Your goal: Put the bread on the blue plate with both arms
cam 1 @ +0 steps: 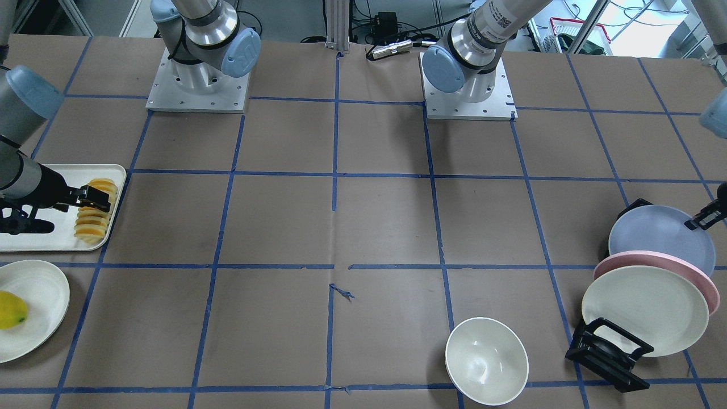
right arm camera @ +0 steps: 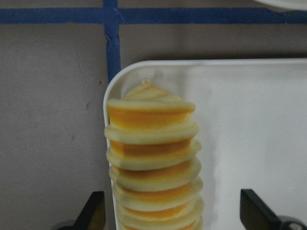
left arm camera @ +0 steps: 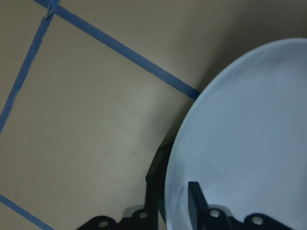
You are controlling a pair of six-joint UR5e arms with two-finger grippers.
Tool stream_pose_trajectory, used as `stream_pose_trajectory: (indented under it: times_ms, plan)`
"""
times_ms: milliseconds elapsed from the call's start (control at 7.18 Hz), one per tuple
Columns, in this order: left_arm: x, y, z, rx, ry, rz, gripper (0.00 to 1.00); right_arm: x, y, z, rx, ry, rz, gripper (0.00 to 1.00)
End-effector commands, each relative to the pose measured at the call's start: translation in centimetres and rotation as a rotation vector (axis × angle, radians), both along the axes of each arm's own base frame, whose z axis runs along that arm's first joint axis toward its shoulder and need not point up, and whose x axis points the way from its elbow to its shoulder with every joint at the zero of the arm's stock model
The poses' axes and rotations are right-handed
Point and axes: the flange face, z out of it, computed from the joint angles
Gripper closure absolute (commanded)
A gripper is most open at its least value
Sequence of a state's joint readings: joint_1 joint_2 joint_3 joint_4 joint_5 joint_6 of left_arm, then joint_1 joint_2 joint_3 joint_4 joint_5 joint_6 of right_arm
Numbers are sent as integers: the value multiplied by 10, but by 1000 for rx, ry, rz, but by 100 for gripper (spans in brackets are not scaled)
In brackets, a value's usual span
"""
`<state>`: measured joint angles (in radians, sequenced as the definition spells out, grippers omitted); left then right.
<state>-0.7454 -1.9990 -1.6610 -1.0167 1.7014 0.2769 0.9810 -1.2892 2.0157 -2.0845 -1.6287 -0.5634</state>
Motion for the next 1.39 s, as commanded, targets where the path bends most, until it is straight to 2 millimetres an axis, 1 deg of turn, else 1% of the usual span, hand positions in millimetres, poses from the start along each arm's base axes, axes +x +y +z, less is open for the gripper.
stream_pose_trajectory:
  times_ms: [0, 139, 278, 418, 557, 696, 835, 975, 1114, 1253]
  plan:
    - [2, -2, 11, -10, -10, -5, 100, 0, -1, -2, 4, -3, -4, 40]
    - [-3, -1, 25, -13, -16, -8, 100, 0, 0, -1, 2, -2, -3, 83]
    - [-4, 1, 49, -3, -20, -23, 100, 0, 0, 2, -1, 0, -3, 100]
    - [-1, 6, 76, 58, -19, -25, 100, 0, -1, 4, -5, 3, -3, 100]
    - [-13, 22, 108, 132, 45, -24, 100, 0, -1, 7, -8, 7, -3, 100]
    - [-26, 38, 134, 176, 37, -27, 100, -5, -8, 25, -33, 27, -2, 100]
    - [-51, 56, 153, 208, 71, -33, 100, 0, -13, 60, -39, 32, 4, 100]
    - [-77, 70, 164, 231, 108, -34, 100, 4, -22, 92, -66, 53, 3, 100]
    - [-120, 75, 168, 219, 159, -49, 100, 6, -30, 99, -71, 70, -58, 100]
    - [-170, 75, 157, 197, 205, -12, 100, 23, -36, 106, -81, 74, -38, 100]
